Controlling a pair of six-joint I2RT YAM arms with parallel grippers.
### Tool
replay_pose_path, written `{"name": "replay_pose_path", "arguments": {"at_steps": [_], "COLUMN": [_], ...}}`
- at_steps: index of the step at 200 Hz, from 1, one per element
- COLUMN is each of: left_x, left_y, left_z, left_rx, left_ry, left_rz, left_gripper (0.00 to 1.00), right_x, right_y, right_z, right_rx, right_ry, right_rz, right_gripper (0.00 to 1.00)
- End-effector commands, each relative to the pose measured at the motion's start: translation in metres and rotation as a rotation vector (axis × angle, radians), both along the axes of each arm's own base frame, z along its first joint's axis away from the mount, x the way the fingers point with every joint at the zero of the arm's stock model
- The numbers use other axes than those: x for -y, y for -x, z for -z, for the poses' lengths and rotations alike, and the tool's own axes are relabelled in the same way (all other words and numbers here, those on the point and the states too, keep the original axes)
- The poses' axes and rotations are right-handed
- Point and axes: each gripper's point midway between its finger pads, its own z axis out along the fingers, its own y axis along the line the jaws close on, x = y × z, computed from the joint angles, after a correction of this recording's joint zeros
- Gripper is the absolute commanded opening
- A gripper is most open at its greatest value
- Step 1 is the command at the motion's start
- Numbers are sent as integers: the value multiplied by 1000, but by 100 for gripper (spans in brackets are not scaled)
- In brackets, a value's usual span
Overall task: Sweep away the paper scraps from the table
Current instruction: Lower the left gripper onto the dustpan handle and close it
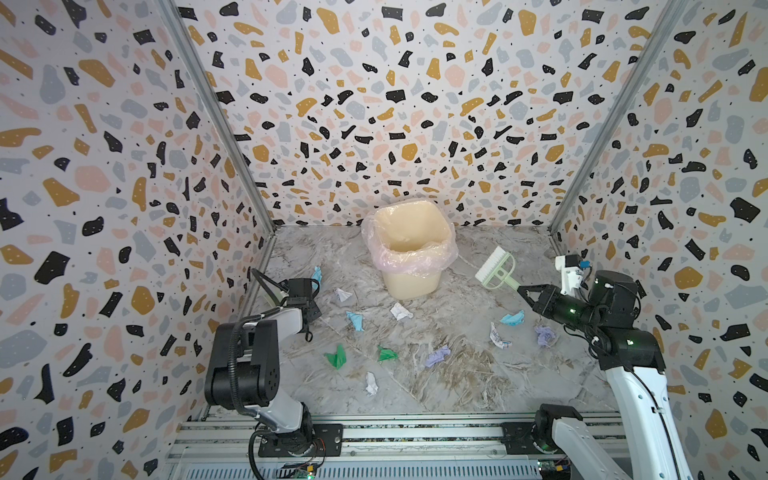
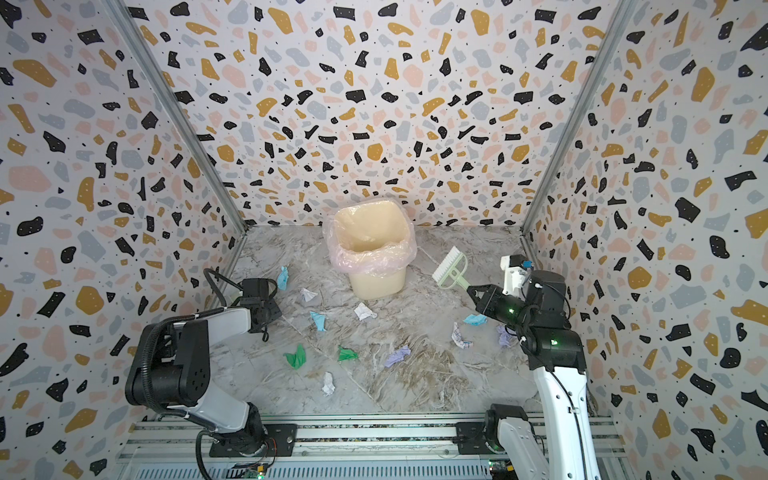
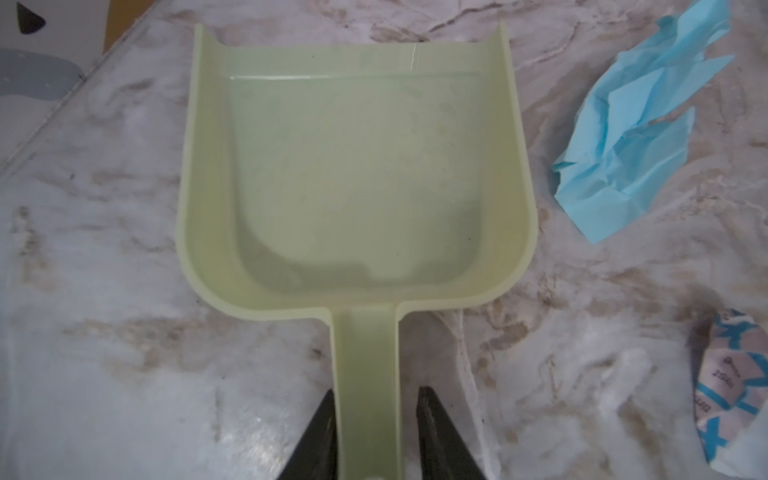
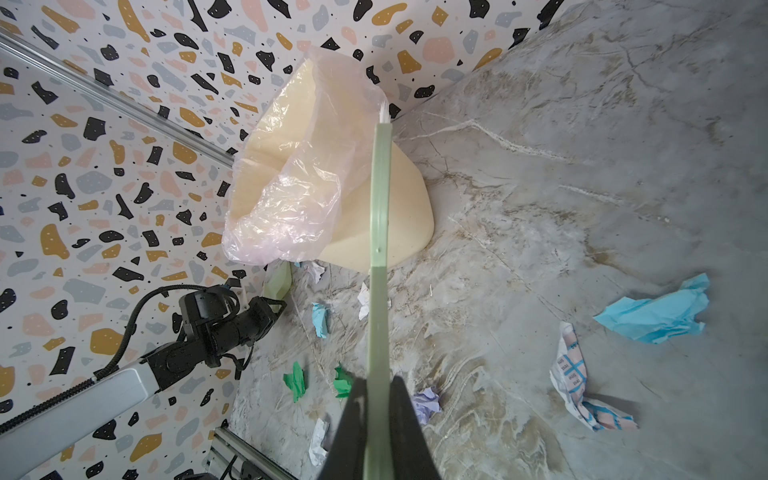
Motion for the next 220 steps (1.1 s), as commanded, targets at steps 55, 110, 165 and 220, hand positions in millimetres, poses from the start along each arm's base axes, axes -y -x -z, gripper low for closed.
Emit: {"name": "replay_pose_path", "arguments": {"at_steps": [55,110,165,220], "left_x": [-3,-4,-4,6], "left_y": [-13,-10,-7,14], "left_z": [-11,-10,-23,-49], "left_rx": [30,21,47,48], "left_ry": [-27,-32,-30,-10], "left_rz": [2,-4,-14,38], "left_gripper": [24,10,0,0], "right_x": [-2,-2,-1,6], "right_y": [2,2,2,6], "right_z": [-13,-12,-10,3], "right_rx": [40,38,29,-26], "right_ry": [12,12,14,68], "right_rz": [-16,-14,-13,14], "right_gripper": [0,0,0,0]}}
